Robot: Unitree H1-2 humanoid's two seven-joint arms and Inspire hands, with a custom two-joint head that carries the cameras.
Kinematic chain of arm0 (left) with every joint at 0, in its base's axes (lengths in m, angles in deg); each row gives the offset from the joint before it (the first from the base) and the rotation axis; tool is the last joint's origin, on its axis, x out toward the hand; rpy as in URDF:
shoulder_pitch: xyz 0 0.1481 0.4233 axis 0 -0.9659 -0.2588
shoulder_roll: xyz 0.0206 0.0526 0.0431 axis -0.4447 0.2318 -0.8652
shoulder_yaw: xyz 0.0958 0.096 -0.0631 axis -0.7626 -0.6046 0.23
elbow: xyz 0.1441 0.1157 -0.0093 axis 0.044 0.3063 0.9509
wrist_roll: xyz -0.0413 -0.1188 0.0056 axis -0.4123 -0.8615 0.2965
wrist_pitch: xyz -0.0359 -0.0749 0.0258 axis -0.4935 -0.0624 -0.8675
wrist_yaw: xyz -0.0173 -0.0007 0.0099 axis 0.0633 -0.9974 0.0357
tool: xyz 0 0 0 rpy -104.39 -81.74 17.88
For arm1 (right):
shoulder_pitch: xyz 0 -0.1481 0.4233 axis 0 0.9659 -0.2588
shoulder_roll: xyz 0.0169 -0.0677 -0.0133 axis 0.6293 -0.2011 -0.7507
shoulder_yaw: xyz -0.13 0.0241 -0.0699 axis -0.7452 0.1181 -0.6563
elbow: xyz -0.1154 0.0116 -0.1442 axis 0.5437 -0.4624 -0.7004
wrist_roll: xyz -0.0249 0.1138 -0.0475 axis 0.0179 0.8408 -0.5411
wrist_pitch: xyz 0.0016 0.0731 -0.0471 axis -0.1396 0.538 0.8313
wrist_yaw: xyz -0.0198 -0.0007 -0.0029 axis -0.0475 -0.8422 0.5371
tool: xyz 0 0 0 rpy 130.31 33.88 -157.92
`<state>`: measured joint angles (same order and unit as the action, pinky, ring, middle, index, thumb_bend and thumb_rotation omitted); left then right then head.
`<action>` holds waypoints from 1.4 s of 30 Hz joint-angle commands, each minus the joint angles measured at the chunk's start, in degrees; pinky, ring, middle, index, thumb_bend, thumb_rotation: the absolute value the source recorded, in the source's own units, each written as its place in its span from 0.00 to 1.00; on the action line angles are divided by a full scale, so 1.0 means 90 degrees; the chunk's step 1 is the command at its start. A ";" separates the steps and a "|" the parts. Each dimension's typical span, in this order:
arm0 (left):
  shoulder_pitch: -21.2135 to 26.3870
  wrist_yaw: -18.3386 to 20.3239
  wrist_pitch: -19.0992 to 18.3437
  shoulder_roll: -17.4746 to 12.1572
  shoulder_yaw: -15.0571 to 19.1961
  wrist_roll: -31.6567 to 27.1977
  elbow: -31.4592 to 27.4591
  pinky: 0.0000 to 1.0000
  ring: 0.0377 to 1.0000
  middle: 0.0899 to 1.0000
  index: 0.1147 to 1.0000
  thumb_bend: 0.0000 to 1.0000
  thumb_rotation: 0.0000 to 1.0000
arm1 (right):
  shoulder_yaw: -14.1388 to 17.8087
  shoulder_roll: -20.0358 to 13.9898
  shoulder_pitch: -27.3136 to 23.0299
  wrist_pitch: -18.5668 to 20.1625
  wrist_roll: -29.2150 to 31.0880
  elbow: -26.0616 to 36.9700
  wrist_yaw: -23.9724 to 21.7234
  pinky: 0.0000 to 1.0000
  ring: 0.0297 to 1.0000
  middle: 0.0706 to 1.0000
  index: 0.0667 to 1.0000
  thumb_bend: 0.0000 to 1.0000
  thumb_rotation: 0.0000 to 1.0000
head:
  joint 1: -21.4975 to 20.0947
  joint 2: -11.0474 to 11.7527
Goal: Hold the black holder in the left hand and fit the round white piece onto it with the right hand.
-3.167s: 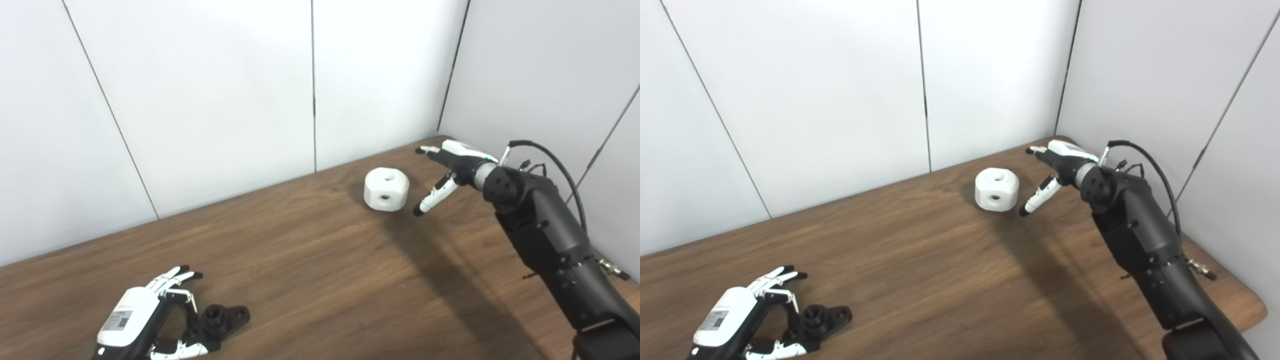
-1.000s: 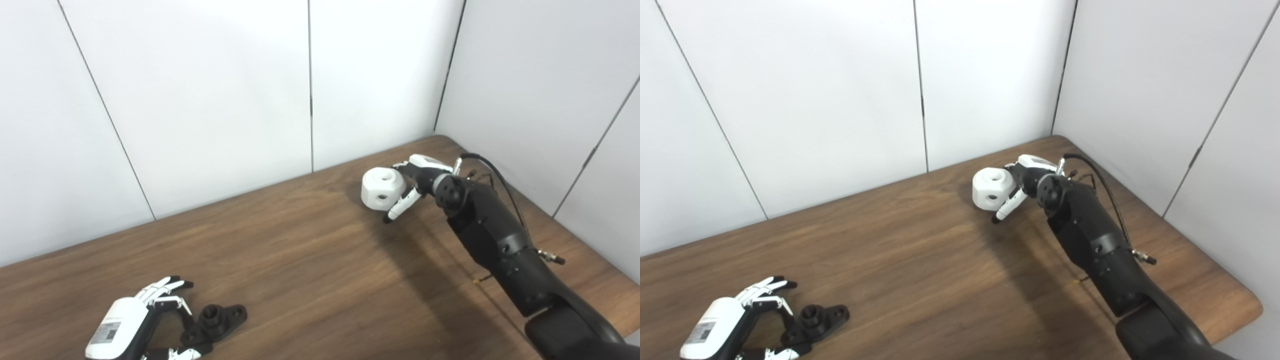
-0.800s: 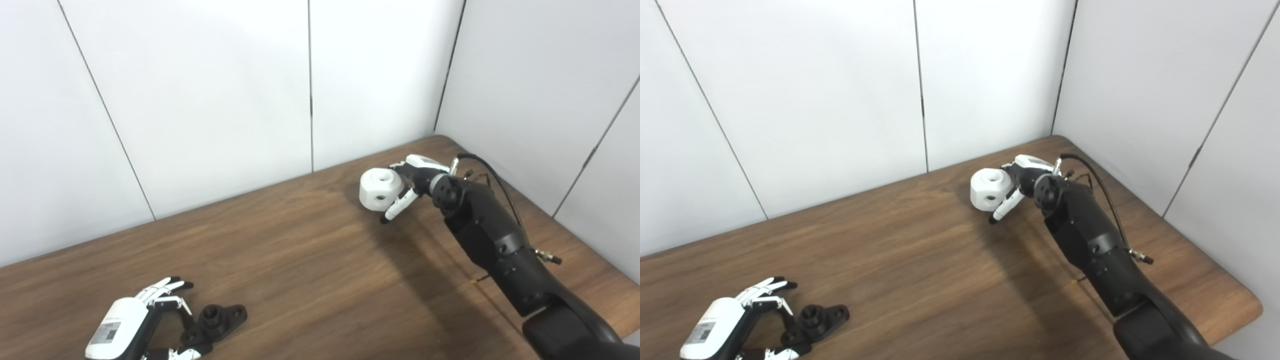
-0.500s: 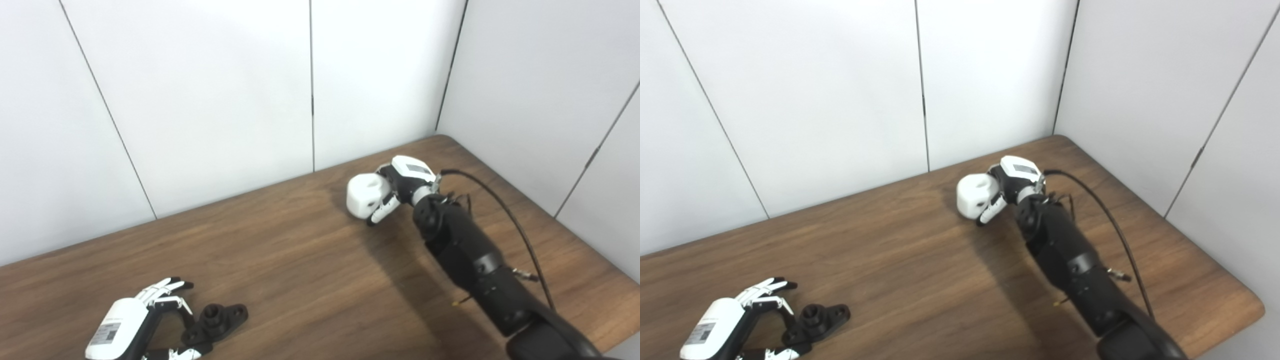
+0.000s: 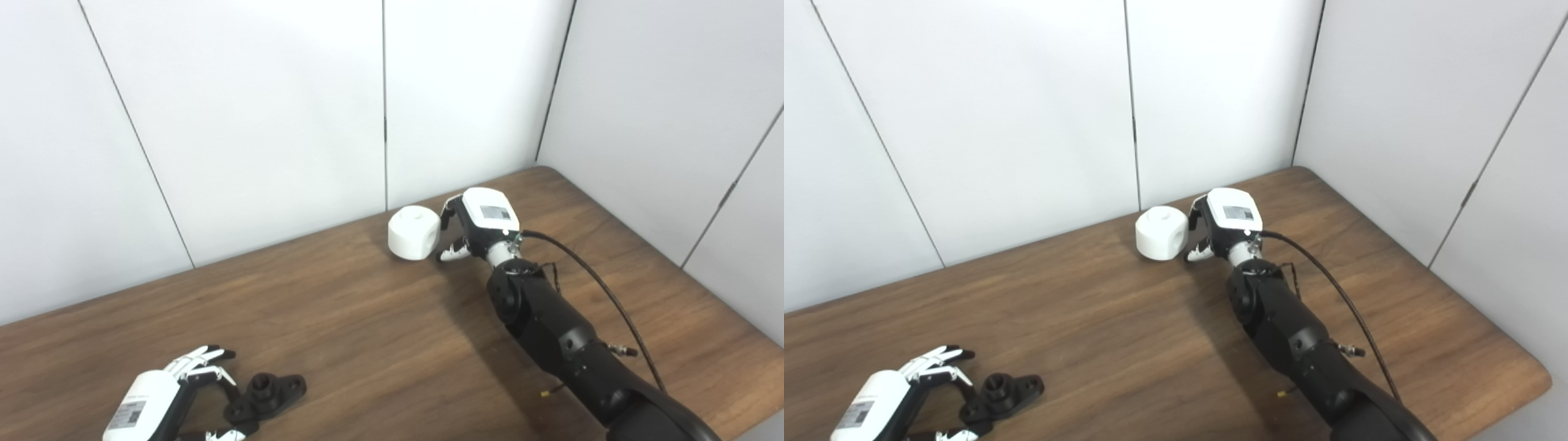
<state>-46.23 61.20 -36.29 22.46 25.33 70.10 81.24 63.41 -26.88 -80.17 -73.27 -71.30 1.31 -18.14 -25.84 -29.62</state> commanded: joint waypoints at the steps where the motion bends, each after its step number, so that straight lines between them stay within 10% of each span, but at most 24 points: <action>1: -0.0387 0.0604 -0.0411 -0.0244 -0.0179 0.0348 0.0252 0.85 0.88 0.81 0.42 0.52 0.05 | -0.0075 -0.0005 -0.0113 -0.0088 0.0043 -0.0018 0.0012 0.53 0.65 0.65 0.45 0.52 0.13 | 0.0012 -0.0012; 21: -0.0356 0.0726 -0.0548 -0.0197 -0.0169 0.0322 0.0094 0.83 0.87 0.80 0.42 0.52 0.05 | -0.0319 0.0008 -0.0182 0.0530 0.0053 0.1150 -0.1341 0.56 0.70 0.70 0.45 0.52 0.14 | 0.0128 -0.0085; 23: -0.0356 0.0750 -0.0552 -0.0212 -0.0160 0.0299 0.0081 0.83 0.87 0.80 0.42 0.52 0.05 | -0.0485 -0.0081 -0.0235 0.0946 -0.0049 0.1326 -0.2036 0.59 0.77 0.82 0.70 0.81 0.25 | 0.0121 -0.0076; 26: -0.0340 0.0704 -0.0530 -0.0213 -0.0165 0.0325 0.0098 0.83 0.87 0.80 0.42 0.52 0.05 | -0.0590 -0.0112 -0.0287 0.1293 -0.0316 0.1526 -0.2815 0.62 0.83 0.93 0.91 0.97 0.35 | 0.0129 -0.0105; 42: -0.0273 0.0665 -0.0463 -0.0212 -0.0168 0.0285 0.0235 0.82 0.86 0.80 0.42 0.52 0.05 | 0.0313 0.0706 -0.0372 0.1323 -0.2092 0.1999 -0.4349 0.70 0.89 1.00 1.00 1.00 0.48 | 0.0173 -0.0089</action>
<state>-46.29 62.07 -37.69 22.53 25.24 70.16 79.71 65.35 -20.96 -81.16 -61.50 -88.15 17.16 -56.47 -24.26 -30.41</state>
